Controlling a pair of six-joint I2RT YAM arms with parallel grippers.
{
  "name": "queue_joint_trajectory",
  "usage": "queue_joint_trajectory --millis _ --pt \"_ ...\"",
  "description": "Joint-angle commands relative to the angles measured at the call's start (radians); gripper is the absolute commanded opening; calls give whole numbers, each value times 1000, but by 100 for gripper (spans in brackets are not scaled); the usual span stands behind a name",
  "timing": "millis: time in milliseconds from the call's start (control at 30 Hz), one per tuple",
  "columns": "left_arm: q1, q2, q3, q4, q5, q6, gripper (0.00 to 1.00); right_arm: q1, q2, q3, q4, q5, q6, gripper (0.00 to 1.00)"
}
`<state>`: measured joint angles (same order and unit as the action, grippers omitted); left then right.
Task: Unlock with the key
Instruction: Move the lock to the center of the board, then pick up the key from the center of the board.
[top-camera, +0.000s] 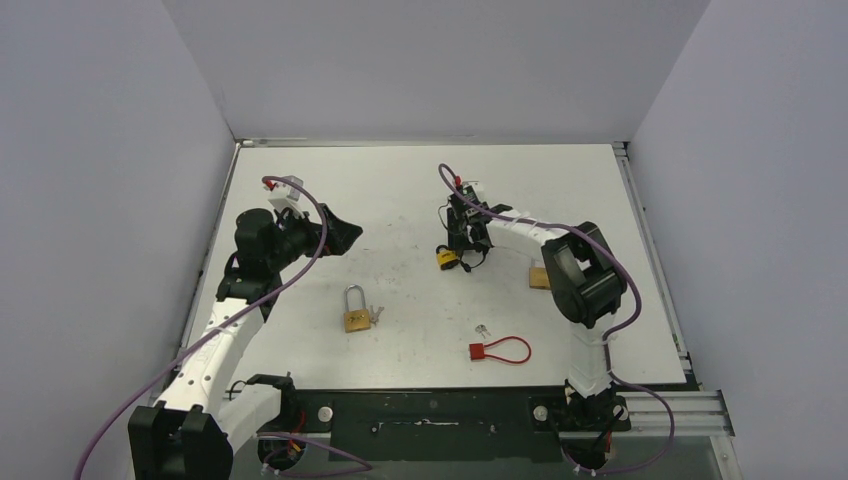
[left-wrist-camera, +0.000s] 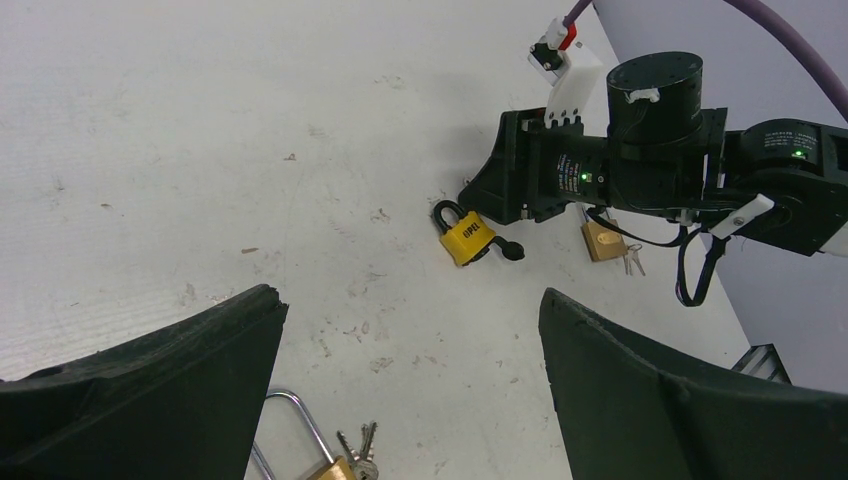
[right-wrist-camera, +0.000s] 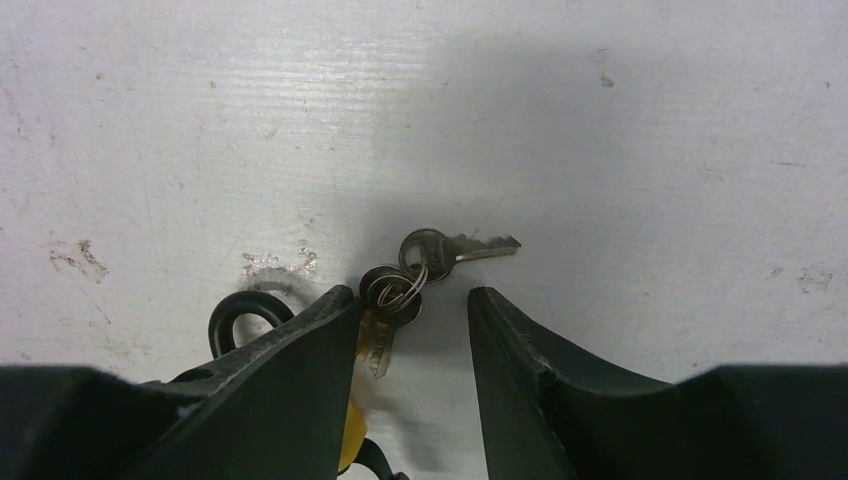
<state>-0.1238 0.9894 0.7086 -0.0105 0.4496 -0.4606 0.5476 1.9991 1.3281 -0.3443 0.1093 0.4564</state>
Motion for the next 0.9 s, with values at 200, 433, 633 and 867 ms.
queue_joint_trajectory --millis 200,433,633,867 --pt "0 -1 6 31 -1 19 97 -21 15 23 21 27 -43 20" --pt "0 -5 6 30 -2 21 97 -62 -74 -1 -48 -7 -71 18" --pt "1 -1 7 33 0 19 97 -76 -90 -3 -74 -55 -72 25" --pt "1 -1 4 34 1 16 97 -83 -69 -15 -34 -102 -66 49"
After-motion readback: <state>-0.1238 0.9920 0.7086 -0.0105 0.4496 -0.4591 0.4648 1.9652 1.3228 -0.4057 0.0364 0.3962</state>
